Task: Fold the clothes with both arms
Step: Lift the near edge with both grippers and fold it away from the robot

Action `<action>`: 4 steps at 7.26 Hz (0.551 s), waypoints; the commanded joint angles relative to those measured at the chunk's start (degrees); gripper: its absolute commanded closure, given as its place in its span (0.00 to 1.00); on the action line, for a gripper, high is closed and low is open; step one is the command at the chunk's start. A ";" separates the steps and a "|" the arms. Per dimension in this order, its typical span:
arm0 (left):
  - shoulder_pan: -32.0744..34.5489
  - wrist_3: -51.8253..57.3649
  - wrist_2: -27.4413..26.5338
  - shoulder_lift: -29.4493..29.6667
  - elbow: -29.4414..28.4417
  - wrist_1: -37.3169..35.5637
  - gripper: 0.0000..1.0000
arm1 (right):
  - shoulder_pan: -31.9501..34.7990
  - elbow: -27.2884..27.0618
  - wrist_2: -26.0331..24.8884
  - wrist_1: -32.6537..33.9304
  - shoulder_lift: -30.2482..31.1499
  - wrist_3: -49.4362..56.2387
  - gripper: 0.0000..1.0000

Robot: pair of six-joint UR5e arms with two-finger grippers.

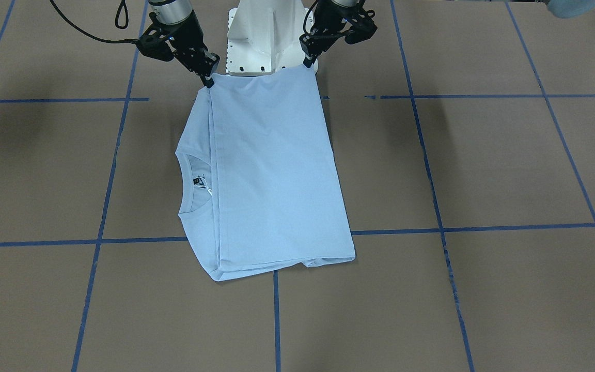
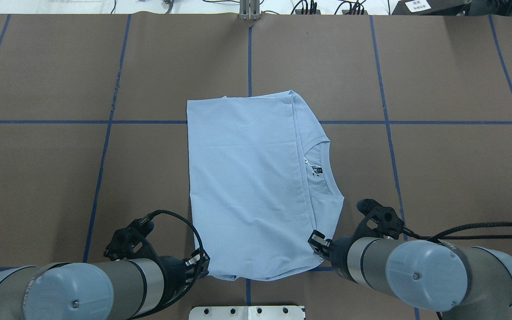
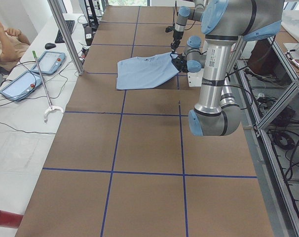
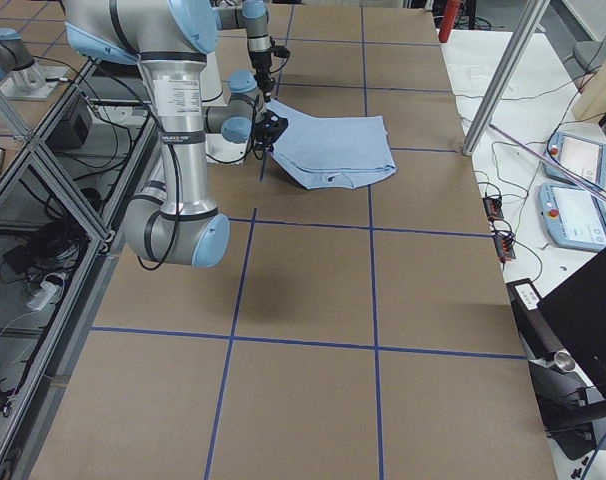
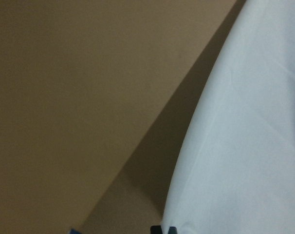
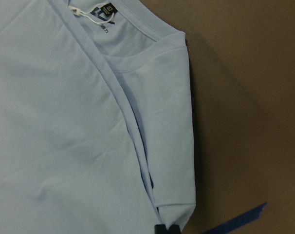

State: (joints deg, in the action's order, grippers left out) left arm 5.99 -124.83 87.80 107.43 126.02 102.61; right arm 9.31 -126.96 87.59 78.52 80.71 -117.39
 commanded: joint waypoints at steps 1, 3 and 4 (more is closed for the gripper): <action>1.11 1.24 -0.09 0.67 0.81 -0.39 1.00 | 2.79 -1.19 -0.48 -0.12 -0.20 -0.21 1.00; 11.27 11.31 0.00 5.13 0.72 -0.48 1.00 | 11.13 1.34 0.48 0.06 -5.88 1.97 1.00; 14.63 14.67 0.17 5.33 -0.50 -0.30 1.00 | 15.61 6.23 3.44 0.15 -10.35 4.68 1.00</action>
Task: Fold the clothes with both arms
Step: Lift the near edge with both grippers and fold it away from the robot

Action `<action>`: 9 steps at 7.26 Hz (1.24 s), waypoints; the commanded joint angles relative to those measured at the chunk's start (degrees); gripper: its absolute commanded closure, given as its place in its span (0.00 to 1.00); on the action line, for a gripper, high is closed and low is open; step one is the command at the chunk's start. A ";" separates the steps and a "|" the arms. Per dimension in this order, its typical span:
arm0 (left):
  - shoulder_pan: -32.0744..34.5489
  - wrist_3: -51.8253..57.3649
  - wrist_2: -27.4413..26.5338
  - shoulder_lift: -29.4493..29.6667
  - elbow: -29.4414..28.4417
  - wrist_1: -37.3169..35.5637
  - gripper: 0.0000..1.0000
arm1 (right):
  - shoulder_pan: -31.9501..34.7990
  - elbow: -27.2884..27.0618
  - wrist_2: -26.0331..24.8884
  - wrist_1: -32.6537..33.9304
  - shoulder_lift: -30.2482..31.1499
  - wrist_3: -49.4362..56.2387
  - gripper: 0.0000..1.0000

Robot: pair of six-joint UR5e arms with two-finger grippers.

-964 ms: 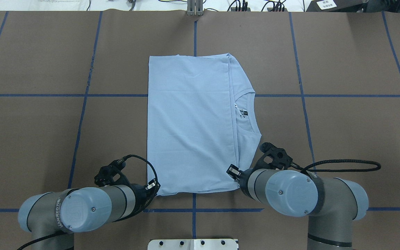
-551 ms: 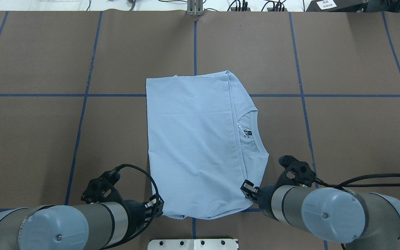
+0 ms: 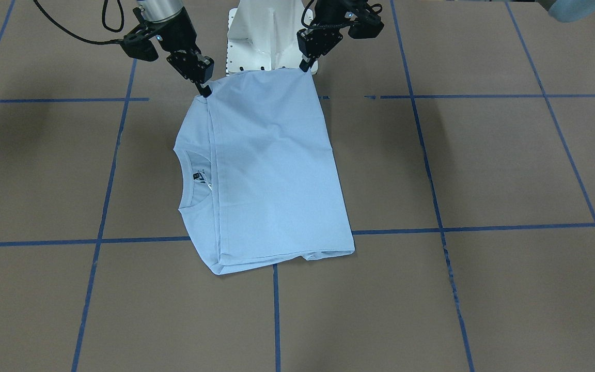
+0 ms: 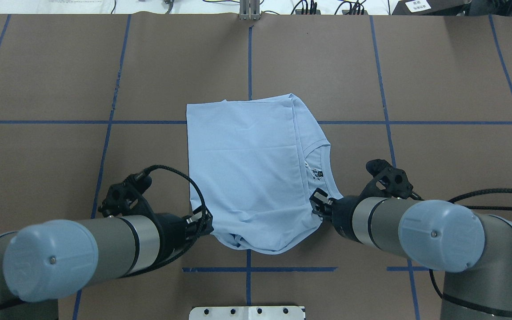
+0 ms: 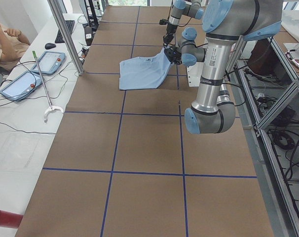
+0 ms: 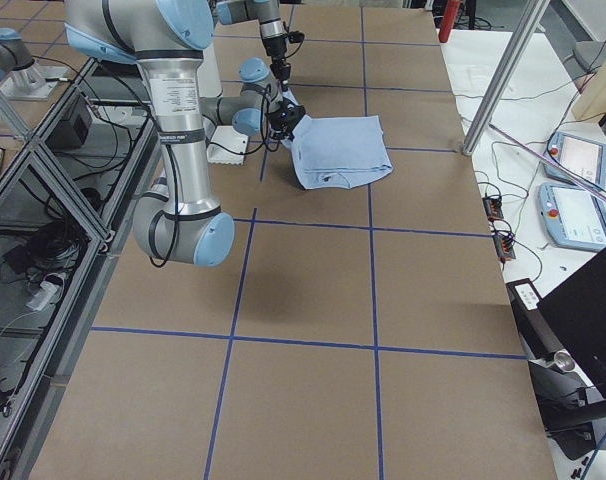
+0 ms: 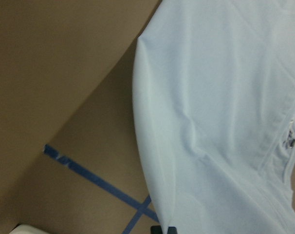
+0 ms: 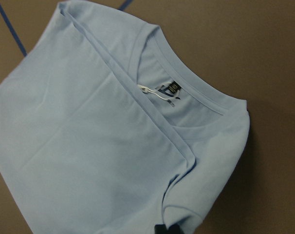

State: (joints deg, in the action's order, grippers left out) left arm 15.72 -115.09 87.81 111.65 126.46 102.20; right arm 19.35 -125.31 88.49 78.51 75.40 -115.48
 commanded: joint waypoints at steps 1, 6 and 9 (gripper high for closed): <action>7.72 9.05 0.08 1.64 -3.47 0.45 1.00 | 9.26 9.85 5.44 -0.02 -8.22 3.41 1.00; 17.04 15.40 -0.10 8.91 -27.52 14.23 1.00 | 17.20 30.26 8.80 -0.64 -20.44 9.30 1.00; 20.31 19.99 -0.44 11.82 -39.56 21.68 0.88 | 20.63 45.01 11.87 -6.30 -27.84 12.72 0.97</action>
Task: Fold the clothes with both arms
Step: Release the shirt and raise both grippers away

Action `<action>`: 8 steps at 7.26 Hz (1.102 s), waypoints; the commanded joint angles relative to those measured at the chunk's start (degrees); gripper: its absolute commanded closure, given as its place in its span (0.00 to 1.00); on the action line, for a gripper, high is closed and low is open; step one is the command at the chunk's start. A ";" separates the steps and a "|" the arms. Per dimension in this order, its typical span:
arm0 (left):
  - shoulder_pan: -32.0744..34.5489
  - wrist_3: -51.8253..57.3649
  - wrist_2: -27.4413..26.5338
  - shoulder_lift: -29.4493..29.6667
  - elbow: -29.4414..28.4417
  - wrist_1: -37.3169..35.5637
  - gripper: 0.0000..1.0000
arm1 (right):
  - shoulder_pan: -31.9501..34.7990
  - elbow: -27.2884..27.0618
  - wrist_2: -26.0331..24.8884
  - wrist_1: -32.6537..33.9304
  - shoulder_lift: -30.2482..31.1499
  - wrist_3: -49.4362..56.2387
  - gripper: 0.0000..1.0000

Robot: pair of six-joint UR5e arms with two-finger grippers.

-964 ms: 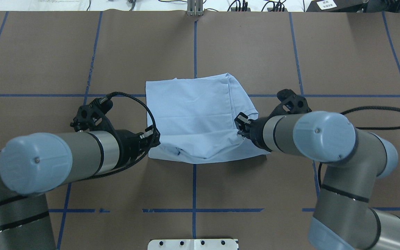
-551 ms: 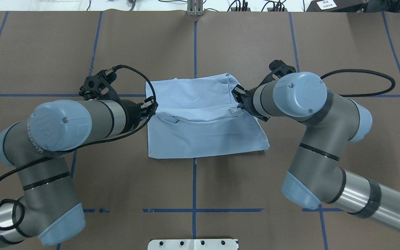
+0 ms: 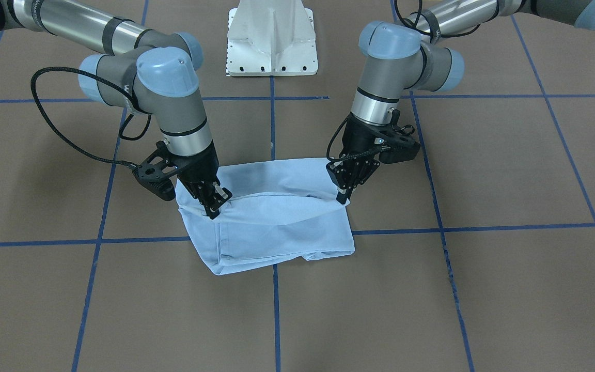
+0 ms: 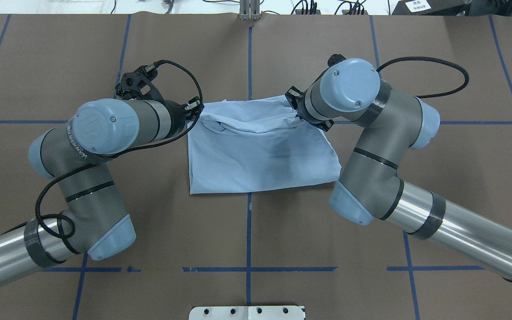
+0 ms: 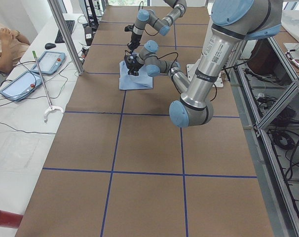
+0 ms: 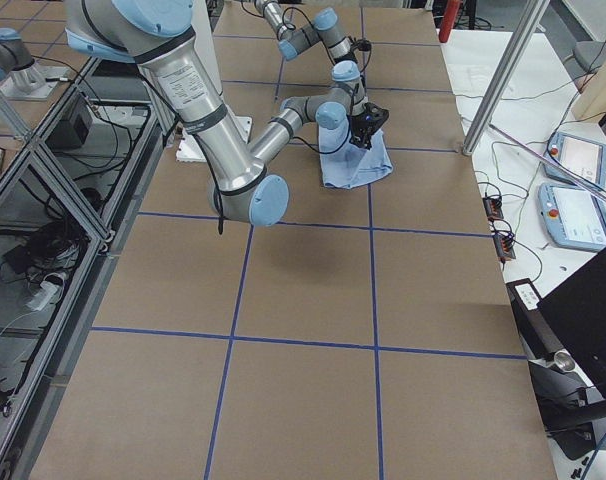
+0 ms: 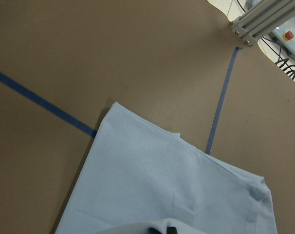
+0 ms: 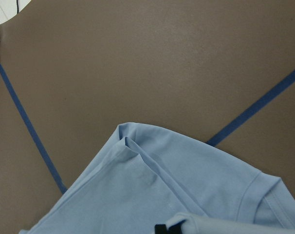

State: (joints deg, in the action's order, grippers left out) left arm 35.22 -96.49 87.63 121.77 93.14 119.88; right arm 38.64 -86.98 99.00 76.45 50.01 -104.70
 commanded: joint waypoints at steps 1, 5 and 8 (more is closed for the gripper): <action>2.29 3.31 -1.92 4.76 -15.53 9.87 0.61 | 2.49 16.65 1.37 -16.47 -3.07 3.69 0.01; 8.89 14.30 1.37 6.90 -23.18 17.58 0.00 | 12.42 22.38 13.58 -20.90 -5.72 20.58 0.00; 20.62 36.64 21.45 -4.66 -9.08 14.35 0.00 | 22.06 16.60 23.75 -14.27 3.82 39.82 0.00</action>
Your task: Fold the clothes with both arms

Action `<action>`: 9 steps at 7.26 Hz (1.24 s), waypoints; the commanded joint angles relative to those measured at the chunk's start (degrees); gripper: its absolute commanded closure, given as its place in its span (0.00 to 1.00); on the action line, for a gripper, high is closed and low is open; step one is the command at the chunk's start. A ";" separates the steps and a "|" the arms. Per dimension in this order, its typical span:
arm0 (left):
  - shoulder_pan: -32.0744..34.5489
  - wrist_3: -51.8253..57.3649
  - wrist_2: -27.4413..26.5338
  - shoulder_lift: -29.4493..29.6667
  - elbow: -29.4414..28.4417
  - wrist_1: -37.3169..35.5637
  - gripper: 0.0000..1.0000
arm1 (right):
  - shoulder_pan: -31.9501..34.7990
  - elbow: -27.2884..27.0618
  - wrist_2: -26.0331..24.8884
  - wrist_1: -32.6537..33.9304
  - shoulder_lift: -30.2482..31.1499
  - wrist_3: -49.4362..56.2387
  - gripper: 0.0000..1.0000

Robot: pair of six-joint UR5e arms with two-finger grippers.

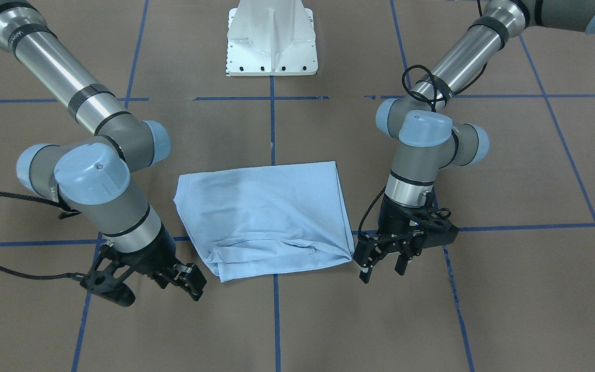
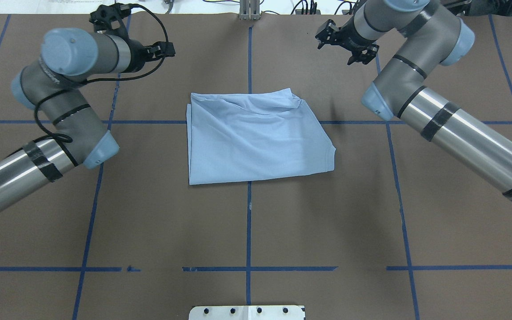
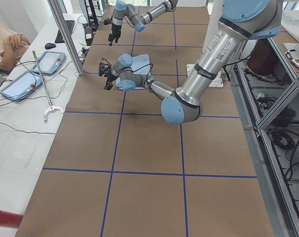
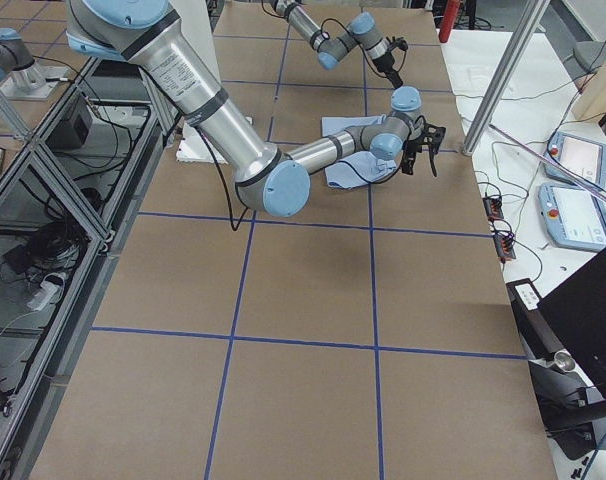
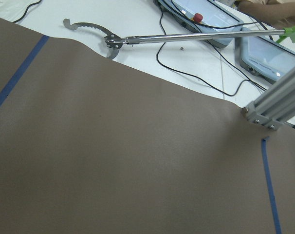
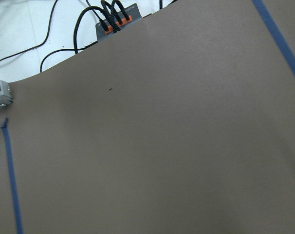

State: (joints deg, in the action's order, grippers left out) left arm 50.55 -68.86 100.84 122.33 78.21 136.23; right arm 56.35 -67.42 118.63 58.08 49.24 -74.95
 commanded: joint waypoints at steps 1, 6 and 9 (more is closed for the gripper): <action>10.92 19.88 15.02 -9.79 12.07 -8.28 0.00 | 9.08 -7.25 4.41 8.85 9.86 23.66 0.00; 34.85 66.61 27.92 -15.72 18.29 -39.41 0.00 | 28.96 -19.50 16.26 22.78 31.49 61.81 0.00; 37.26 76.68 31.87 -21.14 18.19 -47.10 0.00 | 31.62 -21.08 16.46 23.66 36.70 66.07 0.00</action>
State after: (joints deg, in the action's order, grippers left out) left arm 87.27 5.54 131.44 104.14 95.85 91.14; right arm 86.86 -87.86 134.85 81.43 83.92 -10.35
